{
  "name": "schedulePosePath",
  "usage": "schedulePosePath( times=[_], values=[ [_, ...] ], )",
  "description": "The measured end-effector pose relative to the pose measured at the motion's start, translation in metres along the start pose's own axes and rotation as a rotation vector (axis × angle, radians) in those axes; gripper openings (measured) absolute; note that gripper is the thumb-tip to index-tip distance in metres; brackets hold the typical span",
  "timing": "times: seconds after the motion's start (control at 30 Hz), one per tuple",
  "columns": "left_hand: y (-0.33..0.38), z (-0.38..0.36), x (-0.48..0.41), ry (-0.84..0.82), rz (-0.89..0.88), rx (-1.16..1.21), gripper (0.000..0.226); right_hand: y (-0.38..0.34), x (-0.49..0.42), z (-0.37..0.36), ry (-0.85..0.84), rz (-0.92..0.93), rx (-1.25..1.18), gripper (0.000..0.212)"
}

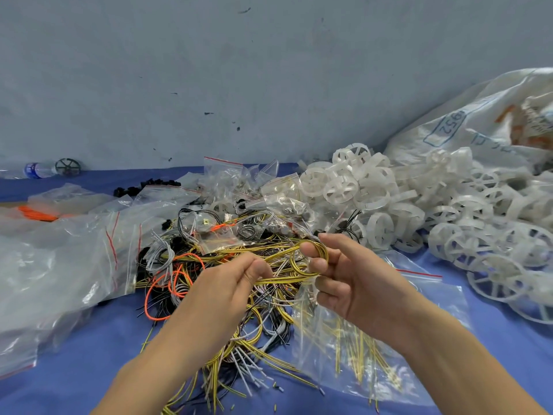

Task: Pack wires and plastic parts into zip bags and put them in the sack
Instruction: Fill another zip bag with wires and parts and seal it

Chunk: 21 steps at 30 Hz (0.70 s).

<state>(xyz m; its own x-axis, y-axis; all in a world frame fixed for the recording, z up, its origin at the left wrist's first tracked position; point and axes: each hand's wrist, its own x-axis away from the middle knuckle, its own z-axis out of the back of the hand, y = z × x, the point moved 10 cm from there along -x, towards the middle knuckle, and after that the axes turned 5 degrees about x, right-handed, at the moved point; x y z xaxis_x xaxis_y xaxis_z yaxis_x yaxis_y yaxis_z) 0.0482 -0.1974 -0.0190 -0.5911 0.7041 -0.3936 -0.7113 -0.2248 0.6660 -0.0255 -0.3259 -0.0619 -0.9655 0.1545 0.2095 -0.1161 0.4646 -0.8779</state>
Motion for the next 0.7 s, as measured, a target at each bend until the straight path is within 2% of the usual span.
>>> schedulePosePath(
  times=[0.07, 0.13, 0.27, 0.33, 0.4, 0.47, 0.57, 0.7],
  values=[
    [-0.002, -0.004, 0.002, -0.062, 0.033, 0.045, 0.033, 0.001, -0.001, 0.004, 0.033, -0.003, 0.067, 0.035],
    [-0.007, -0.008, 0.004, -0.115, 0.082, 0.052, 0.033, -0.002, 0.0, 0.015, 0.13, 0.03, 0.268, 0.04],
    [-0.025, -0.003, 0.008, -0.145, 0.165, -0.077, 0.027, -0.041, 0.023, 0.041, 0.591, 0.283, 1.059, 0.042],
    [-0.031, -0.006, 0.01, -0.183, 0.192, -0.125, 0.028, -0.039, 0.03, 0.042, 0.681, 0.245, 1.312, 0.048],
    [-0.035, -0.015, 0.012, -0.243, 0.228, -0.135, 0.028, -0.026, 0.027, 0.042, 0.686, 0.149, 1.506, 0.05],
    [-0.036, -0.027, 0.015, -0.309, 0.255, -0.156, 0.029, -0.015, 0.022, 0.038, 0.623, 0.141, 1.551, 0.04],
    [-0.031, -0.042, 0.017, -0.375, 0.253, -0.165, 0.03, -0.014, 0.018, 0.029, 0.544, 0.215, 1.428, 0.025],
    [-0.027, -0.047, 0.014, -0.362, 0.245, -0.203, 0.029, -0.014, 0.022, 0.026, 0.577, 0.199, 1.511, 0.047]
  ],
)
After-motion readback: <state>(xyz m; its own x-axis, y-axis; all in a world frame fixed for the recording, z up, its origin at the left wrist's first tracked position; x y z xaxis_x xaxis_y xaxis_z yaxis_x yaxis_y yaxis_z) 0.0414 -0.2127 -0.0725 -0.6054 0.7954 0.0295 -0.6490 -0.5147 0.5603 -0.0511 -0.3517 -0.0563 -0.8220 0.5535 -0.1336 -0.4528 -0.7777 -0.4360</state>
